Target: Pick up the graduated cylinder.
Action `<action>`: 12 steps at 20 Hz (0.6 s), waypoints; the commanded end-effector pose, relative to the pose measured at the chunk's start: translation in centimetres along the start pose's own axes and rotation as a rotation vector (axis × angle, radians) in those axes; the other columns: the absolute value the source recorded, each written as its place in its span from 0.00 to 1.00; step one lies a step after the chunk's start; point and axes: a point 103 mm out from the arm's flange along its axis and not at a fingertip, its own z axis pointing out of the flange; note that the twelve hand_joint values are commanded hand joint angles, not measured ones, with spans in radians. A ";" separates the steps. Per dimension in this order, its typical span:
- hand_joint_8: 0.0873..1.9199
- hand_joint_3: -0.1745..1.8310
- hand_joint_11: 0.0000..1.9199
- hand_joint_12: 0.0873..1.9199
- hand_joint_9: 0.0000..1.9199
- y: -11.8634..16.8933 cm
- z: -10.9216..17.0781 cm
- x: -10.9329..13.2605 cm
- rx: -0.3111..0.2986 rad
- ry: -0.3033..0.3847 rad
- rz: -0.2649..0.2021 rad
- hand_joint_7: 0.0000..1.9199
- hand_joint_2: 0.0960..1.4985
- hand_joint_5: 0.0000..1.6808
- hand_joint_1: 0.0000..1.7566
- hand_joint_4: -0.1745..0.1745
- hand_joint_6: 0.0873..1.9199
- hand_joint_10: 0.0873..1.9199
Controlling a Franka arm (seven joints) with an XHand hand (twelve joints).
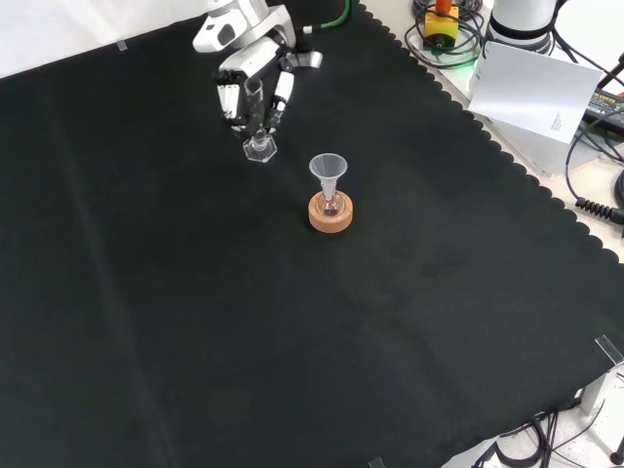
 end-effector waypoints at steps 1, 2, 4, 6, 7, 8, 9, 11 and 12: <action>0.60 0.09 0.60 0.41 0.71 -2.9 0.0 1.0 0.076 -0.072 0.037 0.46 0.77 0.51 0.70 0.00 0.59 0.03; 0.60 0.09 0.60 0.41 0.71 -3.1 -0.1 1.2 0.087 -0.083 0.040 0.46 0.77 0.51 0.70 0.00 0.59 0.03; 0.60 0.09 0.60 0.41 0.71 -3.6 -0.2 1.6 0.107 -0.105 0.044 0.46 0.77 0.51 0.70 0.00 0.59 0.03; 0.59 0.09 0.60 0.41 0.71 -4.2 -0.4 2.2 0.120 -0.123 0.049 0.46 0.77 0.51 0.70 0.00 0.59 0.03; 0.59 0.09 0.60 0.41 0.71 -4.6 -0.4 2.4 0.124 -0.134 0.053 0.46 0.77 0.51 0.70 0.00 0.59 0.03; 0.59 0.09 0.60 0.41 0.71 -4.9 -0.4 2.5 0.132 -0.147 0.058 0.46 0.77 0.51 0.70 0.00 0.59 0.03; 0.59 0.09 0.60 0.41 0.71 -5.2 -0.4 2.6 0.143 -0.158 0.067 0.46 0.77 0.51 0.70 0.00 0.59 0.03; 0.59 0.09 0.60 0.41 0.71 -5.6 -0.3 2.7 0.174 -0.175 0.075 0.46 0.77 0.51 0.70 0.00 0.59 0.02; 0.59 0.09 0.60 0.41 0.71 -5.8 -0.3 2.7 0.188 -0.186 0.075 0.46 0.77 0.51 0.70 0.00 0.59 0.02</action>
